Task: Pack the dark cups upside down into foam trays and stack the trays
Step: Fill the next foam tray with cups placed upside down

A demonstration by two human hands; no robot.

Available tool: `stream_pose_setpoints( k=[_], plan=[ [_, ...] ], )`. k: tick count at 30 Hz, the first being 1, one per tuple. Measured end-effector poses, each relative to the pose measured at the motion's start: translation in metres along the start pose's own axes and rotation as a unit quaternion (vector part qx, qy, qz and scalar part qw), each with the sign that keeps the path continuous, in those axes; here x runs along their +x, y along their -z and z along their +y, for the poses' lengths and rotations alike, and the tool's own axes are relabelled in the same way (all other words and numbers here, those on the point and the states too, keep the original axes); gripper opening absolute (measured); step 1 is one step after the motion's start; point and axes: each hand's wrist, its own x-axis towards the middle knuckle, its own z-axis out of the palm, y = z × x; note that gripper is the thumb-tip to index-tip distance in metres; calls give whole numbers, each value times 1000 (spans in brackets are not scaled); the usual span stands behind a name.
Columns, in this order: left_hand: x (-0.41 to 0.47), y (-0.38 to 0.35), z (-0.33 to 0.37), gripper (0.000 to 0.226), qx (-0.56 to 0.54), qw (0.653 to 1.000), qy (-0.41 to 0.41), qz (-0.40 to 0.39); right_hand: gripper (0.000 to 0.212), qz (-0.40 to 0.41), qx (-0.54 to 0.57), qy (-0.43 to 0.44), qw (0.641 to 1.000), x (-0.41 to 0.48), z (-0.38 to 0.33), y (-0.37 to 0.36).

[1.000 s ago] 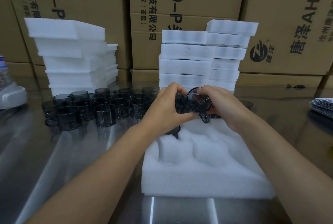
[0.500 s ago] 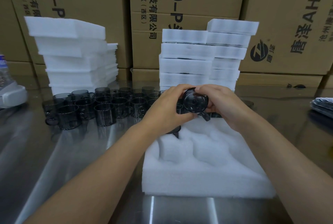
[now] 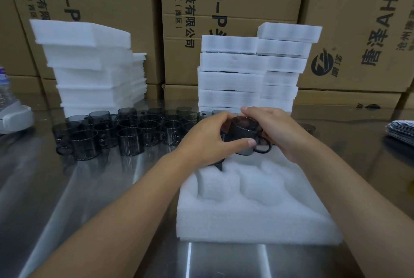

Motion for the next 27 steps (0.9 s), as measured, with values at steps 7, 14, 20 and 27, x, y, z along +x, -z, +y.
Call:
stream_pose_setpoints(
  k=[7, 14, 20, 27],
  plan=[
    [-3, 5, 6, 31, -46, 998, 8, -35, 33, 0, -28, -12, 1000, -1, 0, -1],
    [-3, 4, 6, 59, -119, 989, 17, -84, 31, 14, -55, -26, 998, 0, 2, 1],
    [-3, 5, 7, 51, -141, 984, 15, -104, 32, 27, -72, -28, 997, 0, 2, 1],
    [-4, 8, 4, 45, -209, 965, 39, -151, 35, 47, -59, -19, 997, 0, 1, -1]
  ],
)
